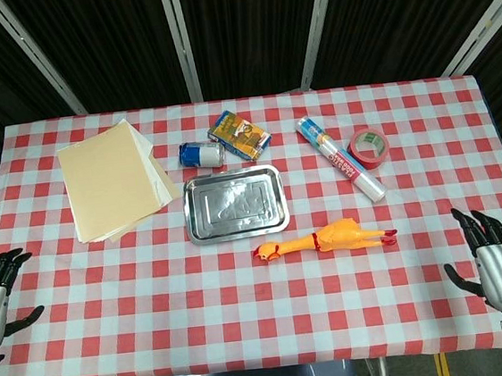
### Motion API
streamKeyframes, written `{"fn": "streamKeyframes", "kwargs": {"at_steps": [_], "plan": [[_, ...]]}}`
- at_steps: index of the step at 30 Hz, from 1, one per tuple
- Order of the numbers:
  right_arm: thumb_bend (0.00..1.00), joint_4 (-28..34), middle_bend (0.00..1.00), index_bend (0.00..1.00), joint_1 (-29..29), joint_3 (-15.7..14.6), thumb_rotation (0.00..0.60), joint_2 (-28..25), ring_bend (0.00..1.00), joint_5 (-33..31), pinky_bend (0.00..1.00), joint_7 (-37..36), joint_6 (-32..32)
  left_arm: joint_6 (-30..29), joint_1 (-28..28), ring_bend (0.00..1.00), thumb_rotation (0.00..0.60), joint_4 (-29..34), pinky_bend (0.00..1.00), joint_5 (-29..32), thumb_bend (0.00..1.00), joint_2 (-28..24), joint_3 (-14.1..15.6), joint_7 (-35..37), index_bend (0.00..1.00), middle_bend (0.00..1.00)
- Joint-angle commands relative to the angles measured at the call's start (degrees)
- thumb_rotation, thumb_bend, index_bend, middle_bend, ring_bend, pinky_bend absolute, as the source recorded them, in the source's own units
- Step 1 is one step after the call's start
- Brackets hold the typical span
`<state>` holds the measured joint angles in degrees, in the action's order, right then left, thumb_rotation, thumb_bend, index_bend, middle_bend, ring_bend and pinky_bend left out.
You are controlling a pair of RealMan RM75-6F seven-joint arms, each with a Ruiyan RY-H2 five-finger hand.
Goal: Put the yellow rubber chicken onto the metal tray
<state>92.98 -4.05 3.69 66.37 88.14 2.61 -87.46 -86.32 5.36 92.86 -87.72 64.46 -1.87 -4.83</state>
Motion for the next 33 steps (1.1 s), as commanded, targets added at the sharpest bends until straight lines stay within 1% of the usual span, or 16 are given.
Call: {"fn": "streamKeyframes", "kwargs": {"at_steps": [1,8,15,23,29,31,33], "plan": [[0.30,-0.33,0.18,0.05,0.14,0.15,0.600,0.26,0.11,0.27,0.14,-0.41,-0.57,0.03,0.09,0.12,0.600,0.06,0.12,-0.09,0.00,0.06,-0.03,-0.10,0.18,0.14],[0.30,-0.97,0.18,0.04,0.56,-0.07,0.600,0.65,0.11,0.54,0.14,-0.94,-1.19,0.53,0.37,0.13,0.600,0.55,0.12,-0.37,0.00,-0.06,0.14,-0.65,0.19,0.14],[0.30,-1.16,0.18,0.04,0.74,0.10,0.600,0.63,0.11,1.32,0.14,-1.84,-2.23,-0.26,-0.19,0.13,0.600,0.49,0.12,-0.60,0.00,-0.16,0.40,-0.18,0.19,0.14],[0.30,0.03,0.18,0.04,-1.32,0.40,0.600,0.03,0.11,2.73,0.14,-2.92,-0.02,-0.57,-0.19,0.13,0.600,0.59,0.13,-0.97,0.00,-0.61,0.30,0.08,0.19,0.14],[0.30,1.89,0.18,0.04,-5.71,1.17,0.600,-1.70,0.11,3.73,0.14,-4.21,5.74,0.10,0.34,0.13,0.600,1.22,0.13,-0.92,0.00,-1.35,0.05,-0.15,0.20,0.14],[0.30,2.28,0.18,0.04,-10.33,2.01,0.600,-2.23,0.11,4.54,0.14,-4.72,11.86,0.20,0.67,0.13,0.600,1.59,0.13,-0.83,0.00,-1.80,-0.35,-0.29,0.20,0.14],[0.30,2.37,0.18,0.04,-13.54,2.69,0.600,-2.63,0.11,3.65,0.14,-5.78,16.71,0.59,0.94,0.13,0.600,2.07,0.13,-0.64,0.00,-2.14,-0.49,-0.54,0.20,0.14]]}}
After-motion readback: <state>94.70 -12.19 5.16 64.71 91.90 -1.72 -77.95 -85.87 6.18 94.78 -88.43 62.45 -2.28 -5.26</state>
